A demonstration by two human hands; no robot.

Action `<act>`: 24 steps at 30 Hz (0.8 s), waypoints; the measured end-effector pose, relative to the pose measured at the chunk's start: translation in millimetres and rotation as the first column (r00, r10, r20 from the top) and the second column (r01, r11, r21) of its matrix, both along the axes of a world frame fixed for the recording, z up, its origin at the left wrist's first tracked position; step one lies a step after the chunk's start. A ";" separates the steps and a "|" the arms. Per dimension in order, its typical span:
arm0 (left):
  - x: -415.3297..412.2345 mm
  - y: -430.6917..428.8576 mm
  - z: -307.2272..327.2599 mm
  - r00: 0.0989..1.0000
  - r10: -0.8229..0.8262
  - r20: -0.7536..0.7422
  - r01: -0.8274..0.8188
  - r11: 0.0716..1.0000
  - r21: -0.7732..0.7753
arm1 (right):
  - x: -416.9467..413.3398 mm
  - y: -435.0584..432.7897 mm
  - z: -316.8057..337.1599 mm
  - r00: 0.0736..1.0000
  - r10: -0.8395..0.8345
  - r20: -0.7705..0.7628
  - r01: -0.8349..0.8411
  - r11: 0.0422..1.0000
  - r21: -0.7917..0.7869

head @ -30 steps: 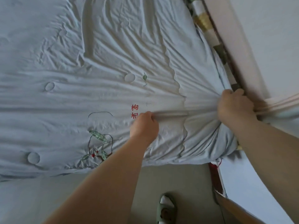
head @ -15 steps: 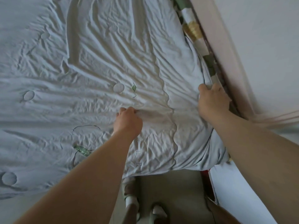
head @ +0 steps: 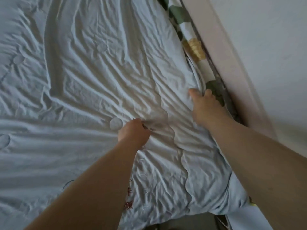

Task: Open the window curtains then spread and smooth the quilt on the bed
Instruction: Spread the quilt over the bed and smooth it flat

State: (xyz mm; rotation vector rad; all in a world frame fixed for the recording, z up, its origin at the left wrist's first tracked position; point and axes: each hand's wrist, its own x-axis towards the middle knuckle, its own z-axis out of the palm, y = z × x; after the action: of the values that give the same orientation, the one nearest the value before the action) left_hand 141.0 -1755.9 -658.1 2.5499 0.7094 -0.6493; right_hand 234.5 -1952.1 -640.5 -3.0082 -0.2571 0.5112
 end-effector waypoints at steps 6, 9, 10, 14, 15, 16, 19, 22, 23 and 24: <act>45.9 9.5 -5.9 0.995 -0.012 0.097 0.012 1.000 -0.001 | 51.2 25.9 -16.8 0.999 -0.017 -0.027 0.019 0.996 0.083; 58.7 16.4 -14.6 0.984 -0.060 0.165 0.054 0.998 0.036 | 68.6 40.7 -17.1 1.000 -0.028 -0.009 0.028 0.998 0.052; 61.7 19.4 -16.5 0.979 -0.074 0.189 0.063 0.996 0.065 | 73.6 40.8 -15.0 0.999 -0.028 0.032 0.028 0.999 0.024; 67.9 28.6 -20.8 0.956 -0.186 0.226 0.145 0.971 0.188 | 86.3 -1.4 -2.1 0.981 -0.048 0.188 0.083 0.979 -0.185; 71.5 32.8 -20.9 0.958 -0.211 0.194 0.172 0.965 0.198 | 89.7 -8.6 1.7 0.983 -0.049 0.177 0.090 0.968 -0.233; 71.3 35.3 -21.8 0.964 -0.233 0.132 0.205 0.959 0.197 | 87.3 -12.8 1.0 0.988 -0.055 0.146 0.092 0.960 -0.263; 75.3 48.1 -23.4 0.969 -0.232 -0.085 0.241 0.962 0.126 | 85.7 -1.9 -11.6 0.995 -0.072 0.063 0.088 0.952 -0.293; 75.4 57.3 -25.9 0.959 -0.226 -0.168 0.241 0.968 0.072 | 88.5 7.4 -20.3 0.996 -0.082 0.027 0.086 0.945 -0.317; 75.7 59.0 -26.5 0.958 -0.229 -0.172 0.243 0.968 0.067 | 91.2 8.2 -20.3 0.996 -0.084 0.015 0.084 0.939 -0.332; 75.8 58.9 -26.5 0.958 -0.228 -0.172 0.242 0.968 0.064 | 92.6 7.8 -19.2 0.996 -0.088 0.011 0.086 0.936 -0.340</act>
State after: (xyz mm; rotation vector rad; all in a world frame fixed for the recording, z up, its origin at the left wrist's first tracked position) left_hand 216.8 -1697.0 -684.6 2.7072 0.4969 -0.9348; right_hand 327.1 -1944.3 -659.8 -3.3323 -0.0348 0.6117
